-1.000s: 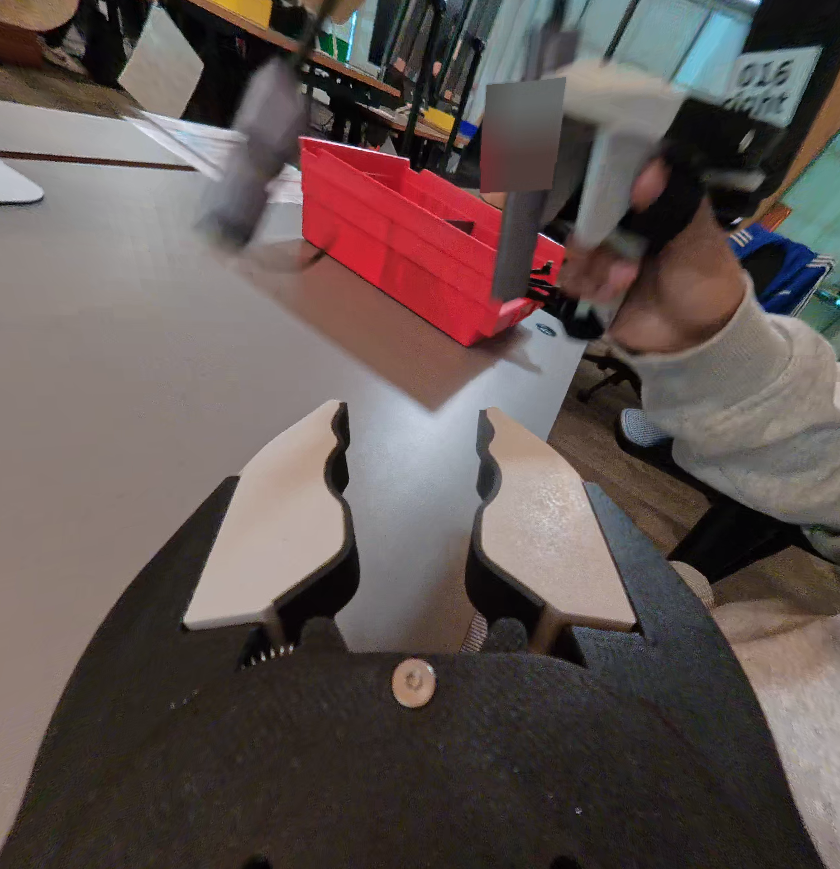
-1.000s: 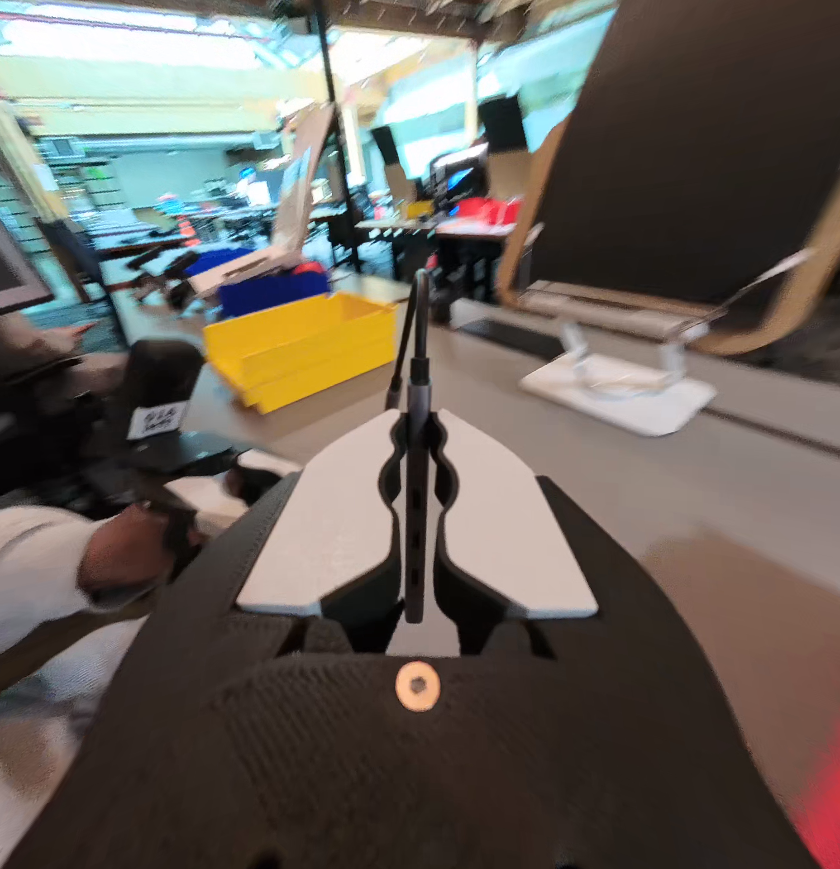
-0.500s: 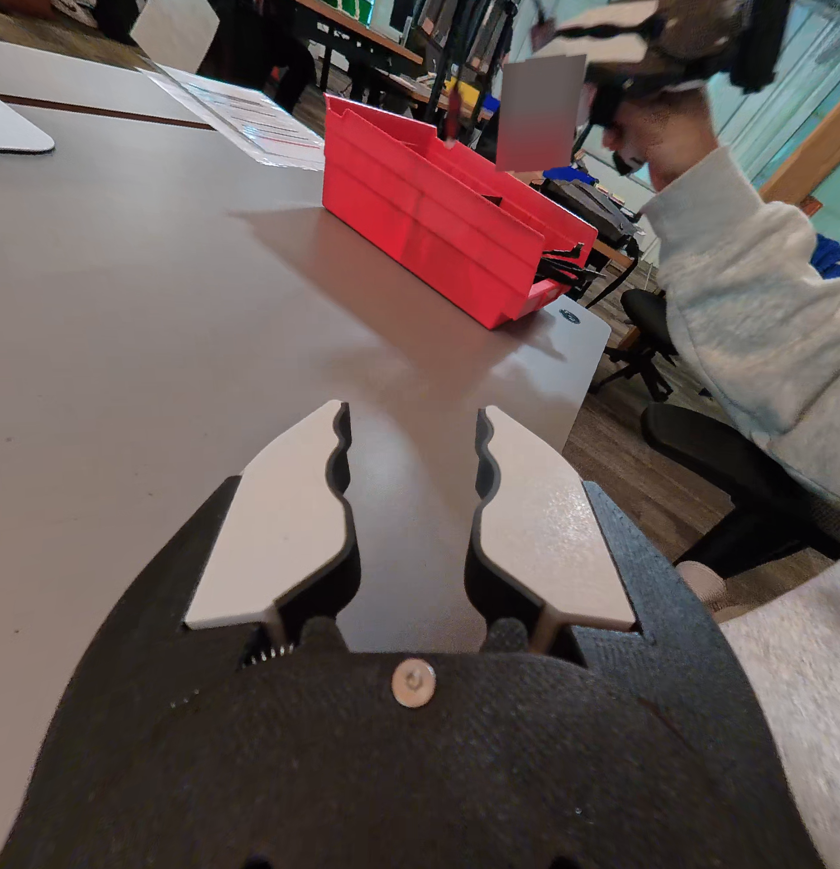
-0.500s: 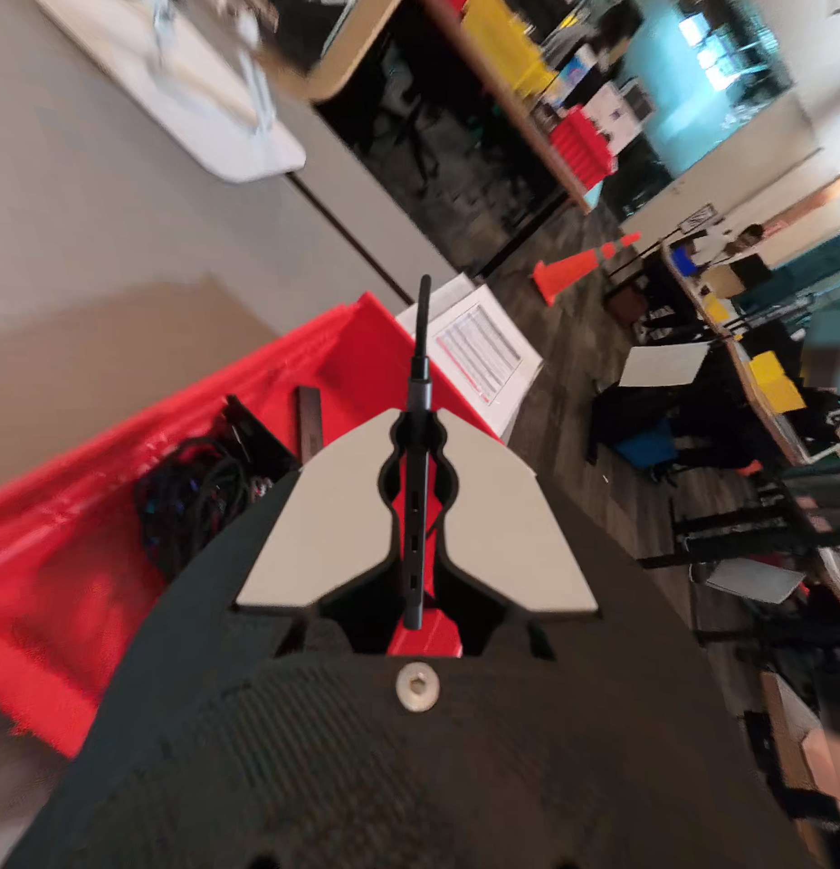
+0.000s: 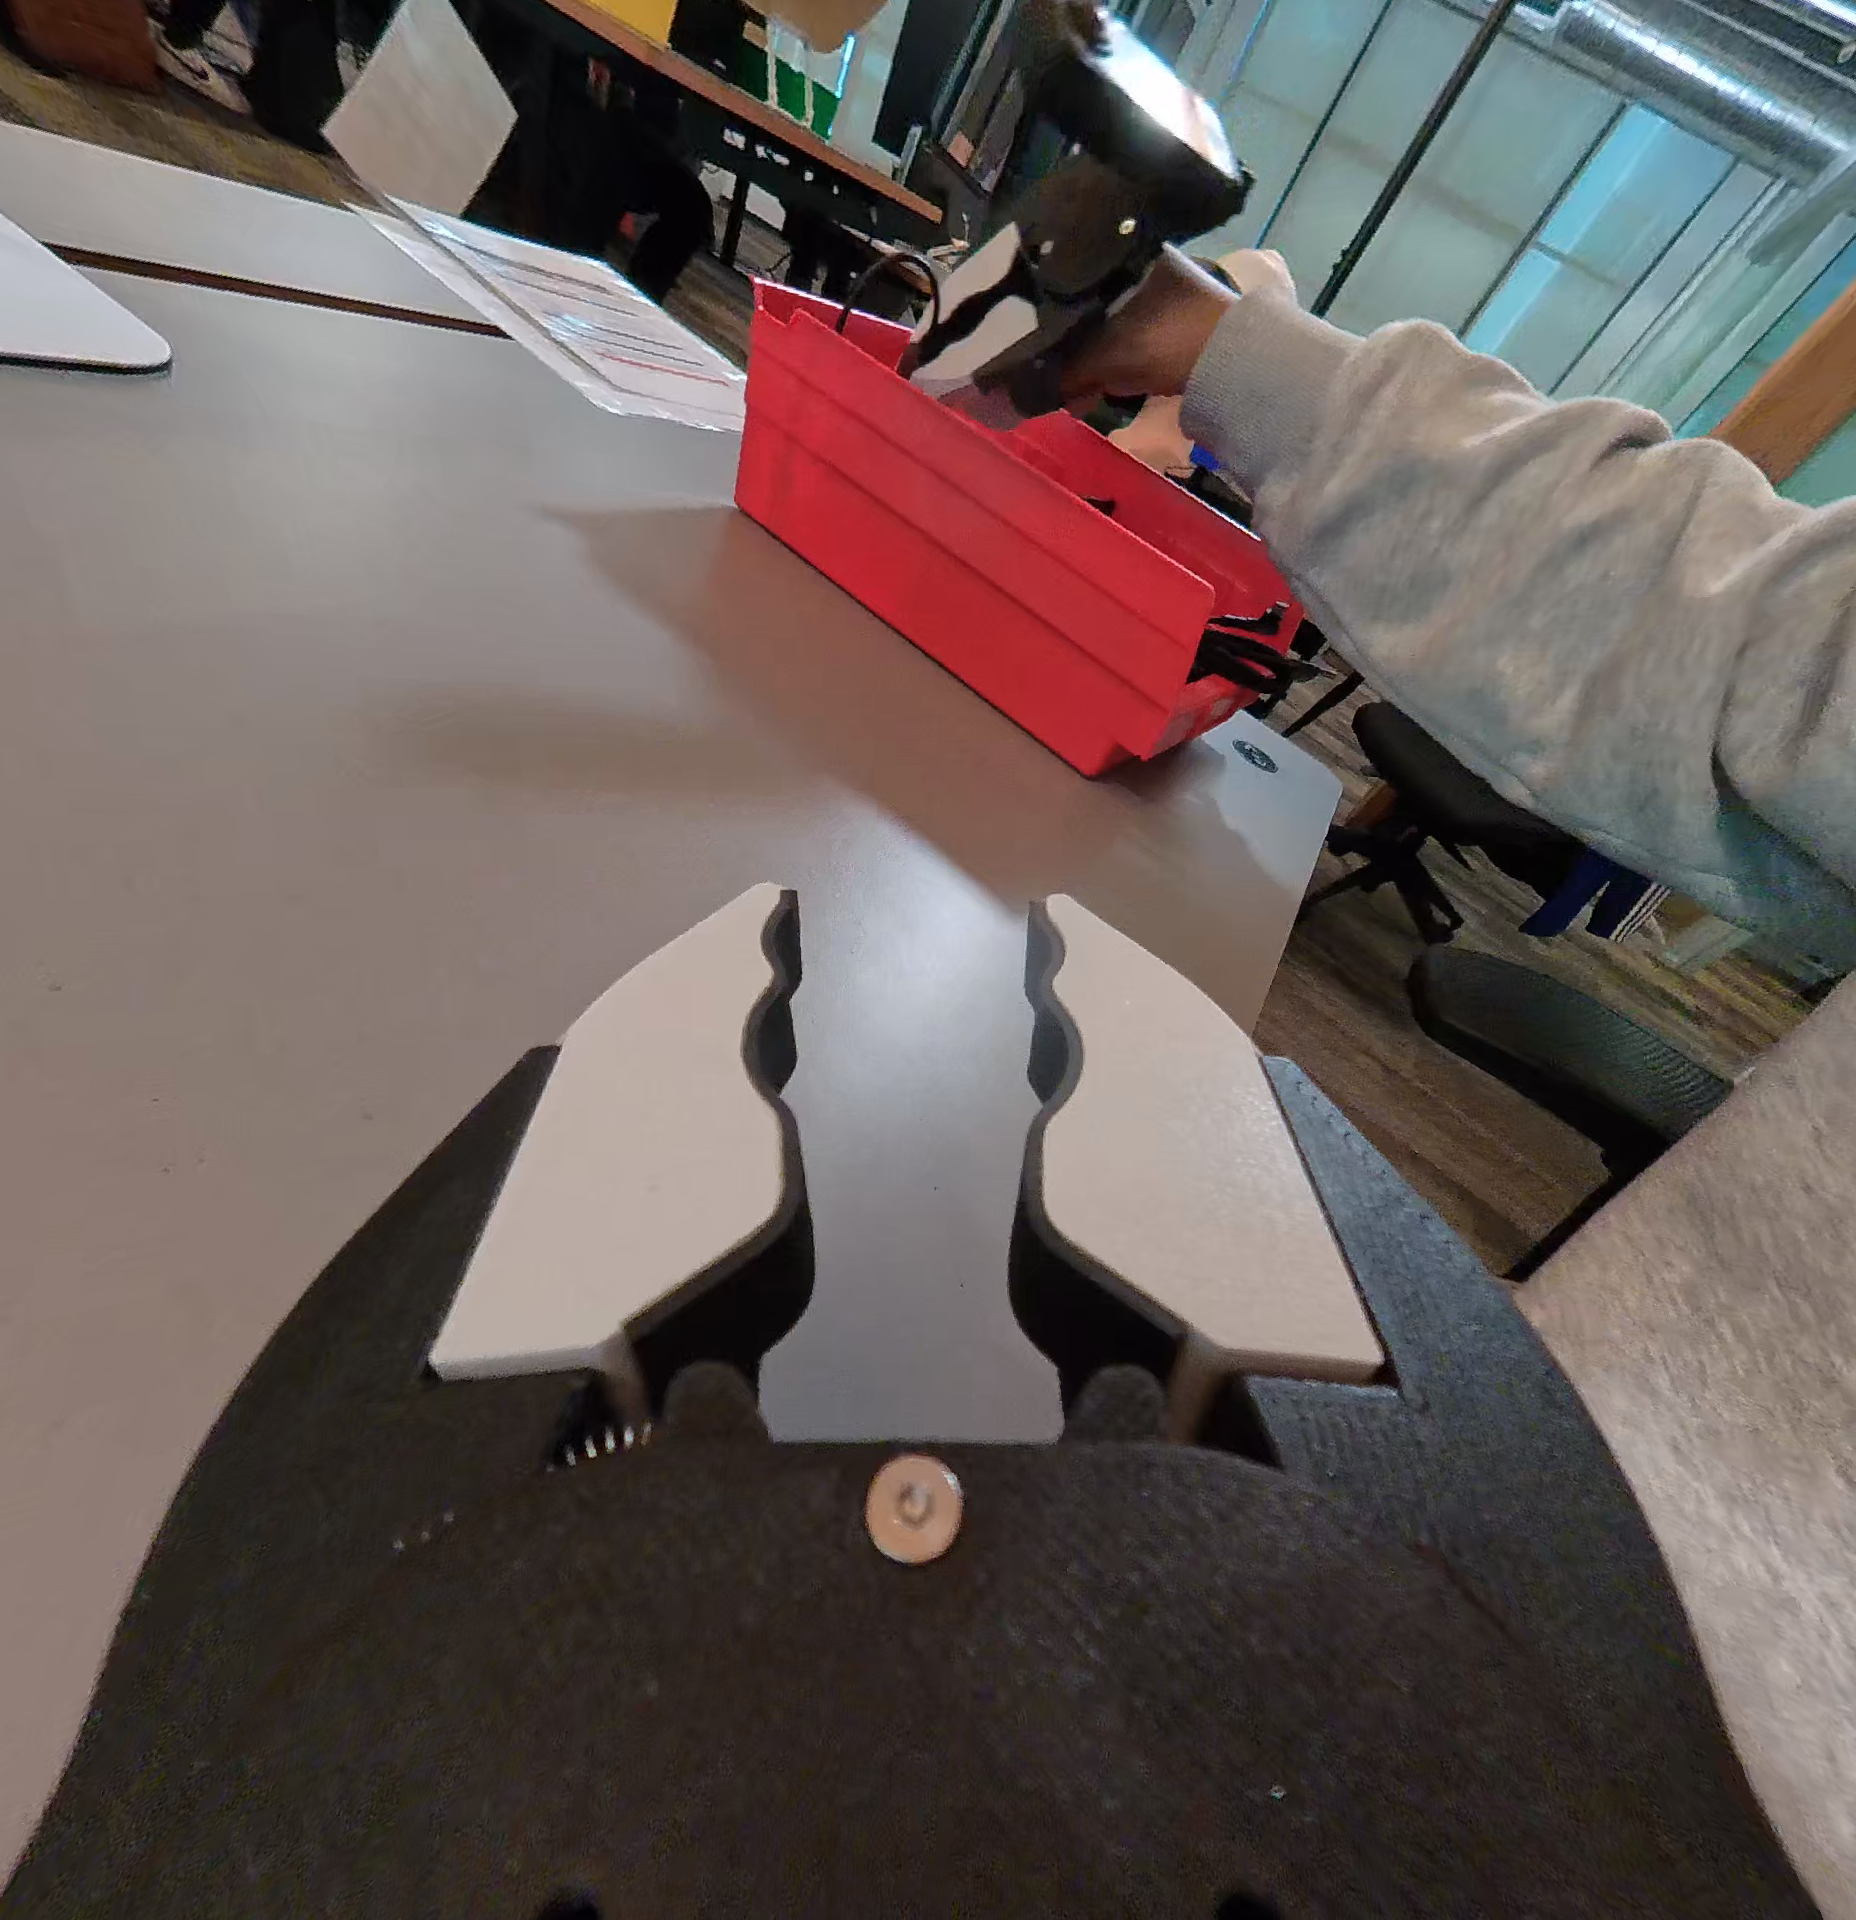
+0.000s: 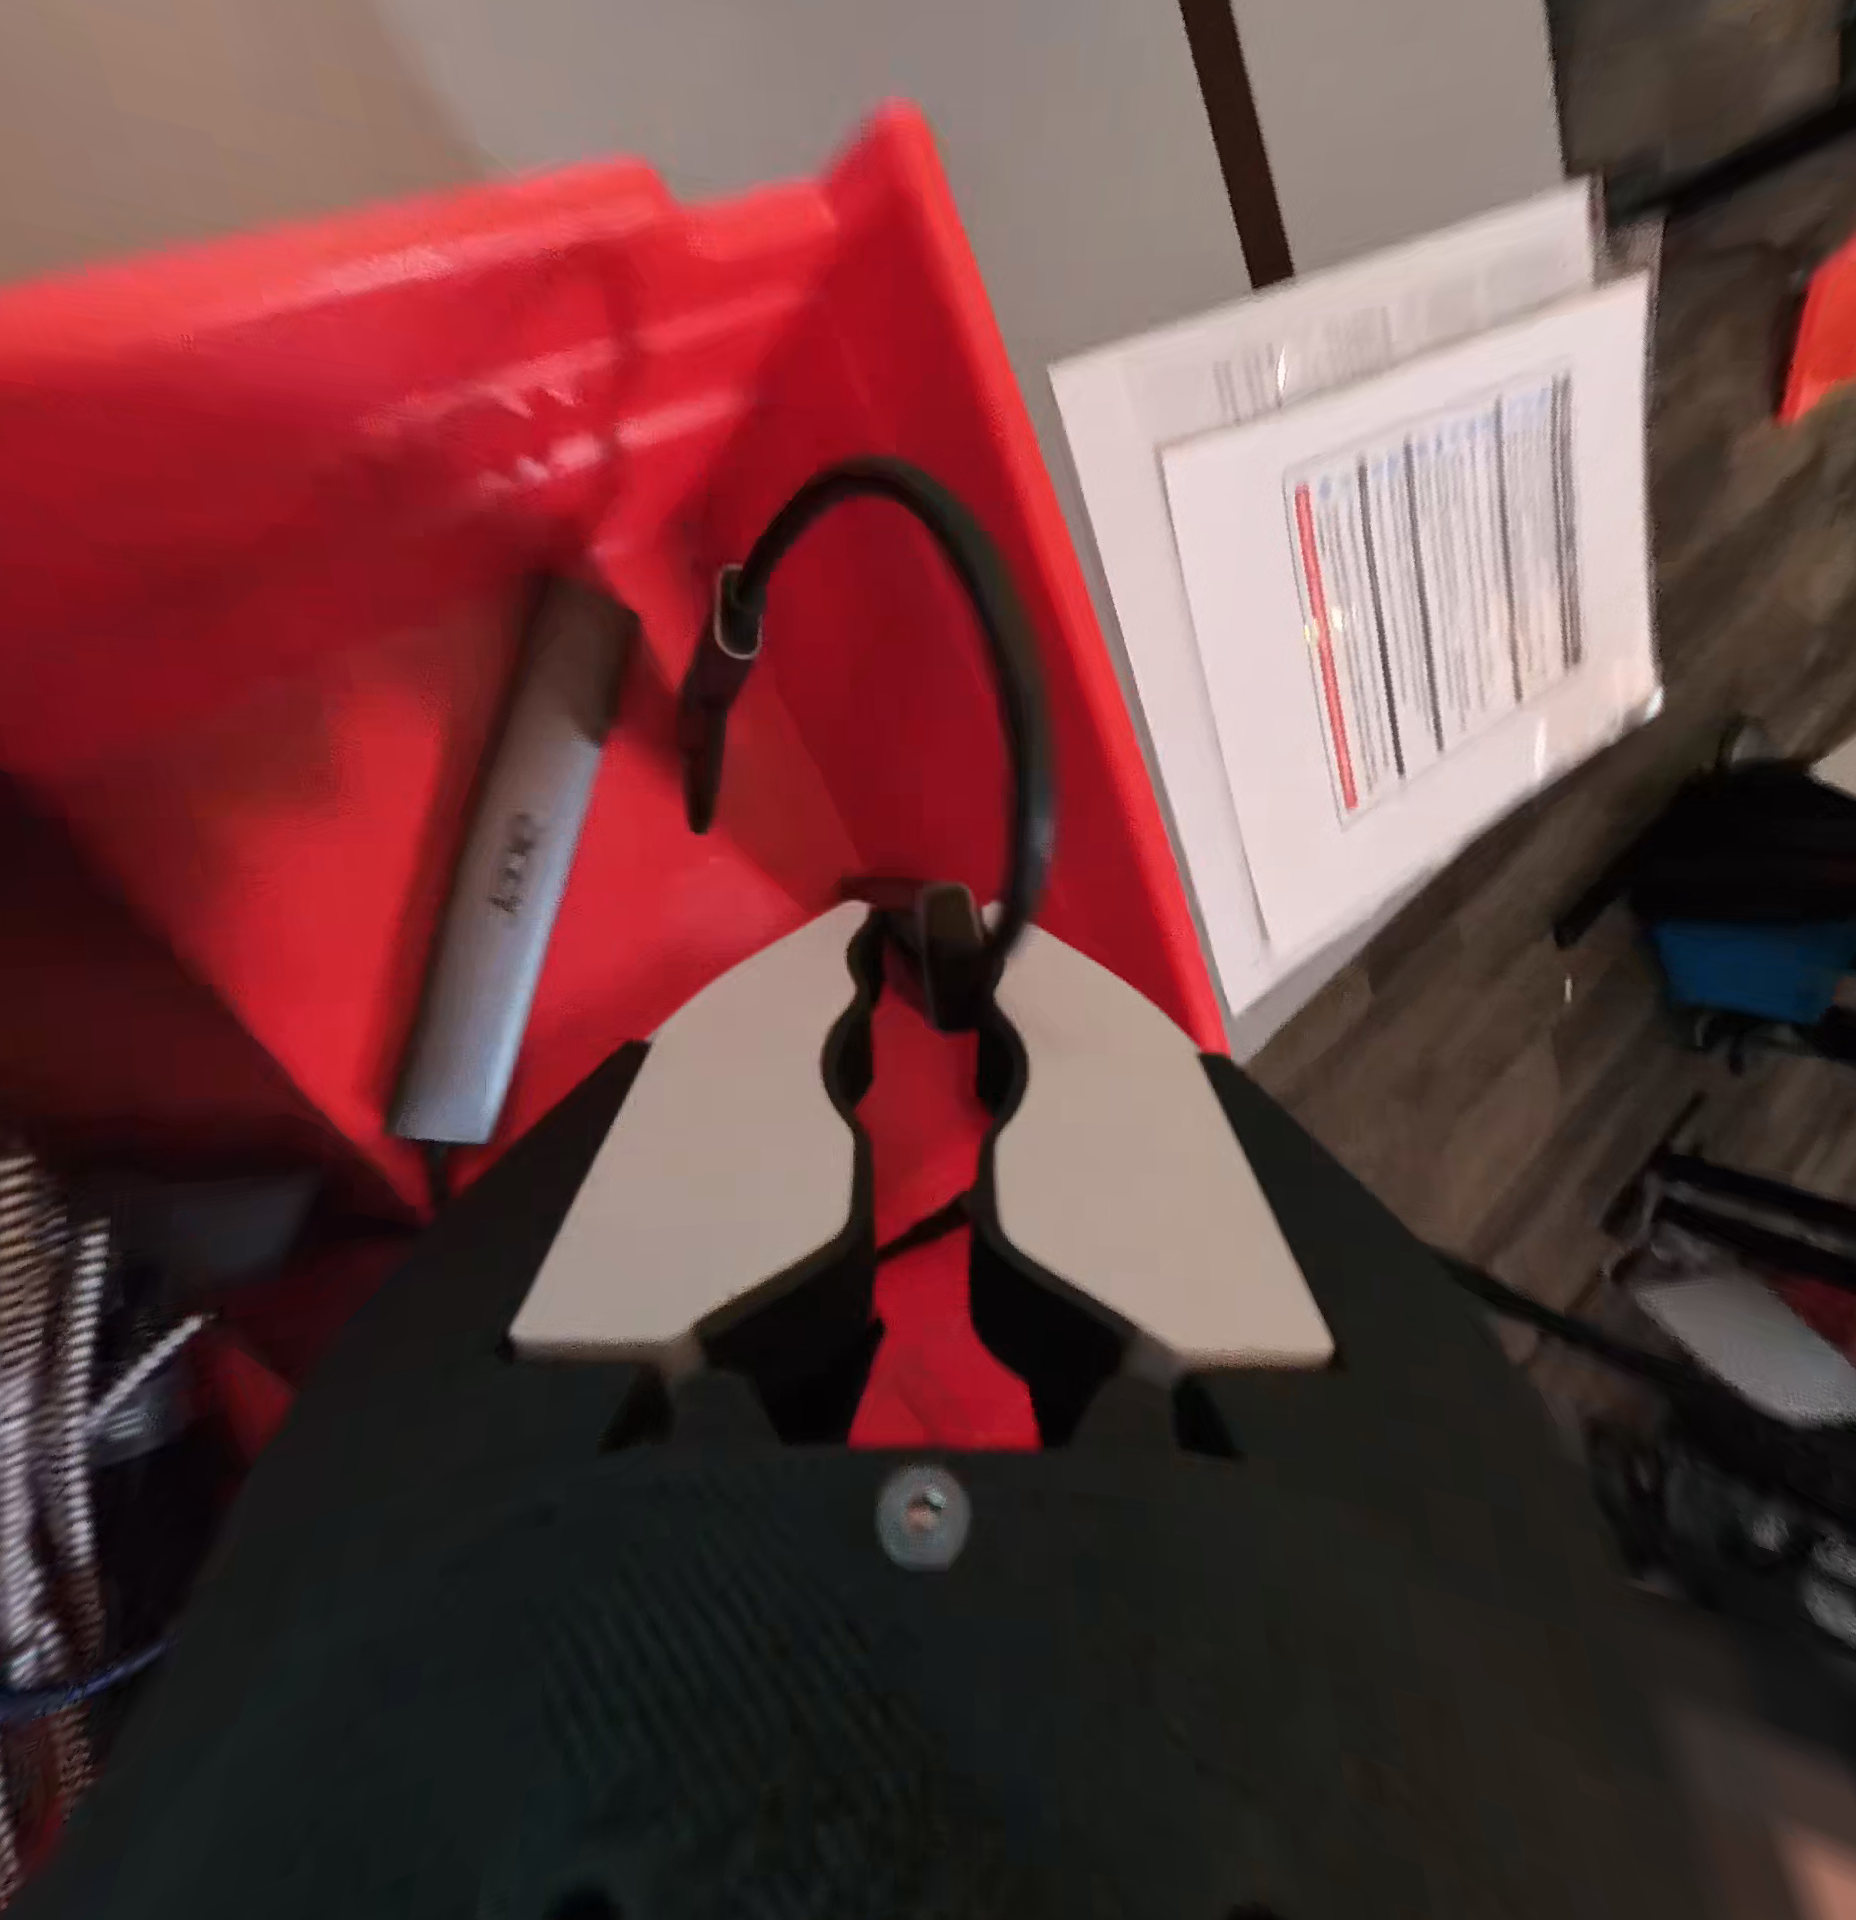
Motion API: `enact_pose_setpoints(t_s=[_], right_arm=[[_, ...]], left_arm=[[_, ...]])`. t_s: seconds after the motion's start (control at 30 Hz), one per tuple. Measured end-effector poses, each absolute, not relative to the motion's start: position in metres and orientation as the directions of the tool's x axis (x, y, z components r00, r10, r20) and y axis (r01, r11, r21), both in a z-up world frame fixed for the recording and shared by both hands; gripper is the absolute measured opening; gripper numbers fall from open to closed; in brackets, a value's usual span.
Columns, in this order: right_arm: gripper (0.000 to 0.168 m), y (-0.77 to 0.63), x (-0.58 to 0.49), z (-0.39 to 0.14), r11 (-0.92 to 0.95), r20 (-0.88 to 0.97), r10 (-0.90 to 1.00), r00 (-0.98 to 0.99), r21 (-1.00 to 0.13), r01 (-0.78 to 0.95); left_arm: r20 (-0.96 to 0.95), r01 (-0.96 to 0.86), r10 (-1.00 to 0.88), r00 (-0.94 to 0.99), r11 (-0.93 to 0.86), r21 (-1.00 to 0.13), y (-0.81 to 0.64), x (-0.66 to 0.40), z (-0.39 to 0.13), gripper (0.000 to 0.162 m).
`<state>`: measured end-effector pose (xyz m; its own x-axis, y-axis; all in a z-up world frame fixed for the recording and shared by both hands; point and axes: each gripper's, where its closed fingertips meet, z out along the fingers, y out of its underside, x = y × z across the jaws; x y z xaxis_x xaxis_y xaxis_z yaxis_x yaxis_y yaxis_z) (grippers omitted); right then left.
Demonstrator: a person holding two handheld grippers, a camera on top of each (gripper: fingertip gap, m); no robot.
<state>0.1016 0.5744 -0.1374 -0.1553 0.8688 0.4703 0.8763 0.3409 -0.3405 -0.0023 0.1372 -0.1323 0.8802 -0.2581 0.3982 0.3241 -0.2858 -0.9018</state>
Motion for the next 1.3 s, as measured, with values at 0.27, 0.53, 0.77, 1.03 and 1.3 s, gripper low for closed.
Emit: enact_pose_setpoints(t_s=[0.27, 0.53, 0.77, 1.03, 1.3], right_arm=[[0.038, 0.615, 0.158, -0.120, -0.028, 0.537, 0.825, 0.176, -0.273, 0.962], [0.032, 0.554, 0.232, -0.078, -0.223, 0.356, 0.776, 0.521, -0.617, 0.755], [0.035, 0.497, 0.289, -0.075, -0.178, 0.364, 0.654, 0.664, -0.778, 0.602], [0.044, 0.448, 0.335, -0.089, -0.140, 0.032, 0.567, 0.823, -0.981, 0.135], [0.029, 0.473, 0.334, -0.116, -0.271, -0.136, 0.468, 0.873, -0.963, -0.004]], left_arm=[[0.439, 0.354, -0.297, 0.848, -0.299, -0.886, 0.146, -0.003, -0.132, 0.041], [0.525, 0.434, -0.345, 0.778, -0.310, -0.846, 0.161, -0.002, -0.129, 0.041], [0.538, 0.422, -0.403, 0.740, -0.344, -0.839, 0.180, 0.017, -0.129, 0.041], [0.504, 0.356, -0.452, 0.735, -0.376, -0.856, 0.185, 0.036, -0.131, 0.041], [0.496, 0.325, -0.460, 0.736, -0.403, -0.856, 0.179, 0.038, -0.135, 0.040]])
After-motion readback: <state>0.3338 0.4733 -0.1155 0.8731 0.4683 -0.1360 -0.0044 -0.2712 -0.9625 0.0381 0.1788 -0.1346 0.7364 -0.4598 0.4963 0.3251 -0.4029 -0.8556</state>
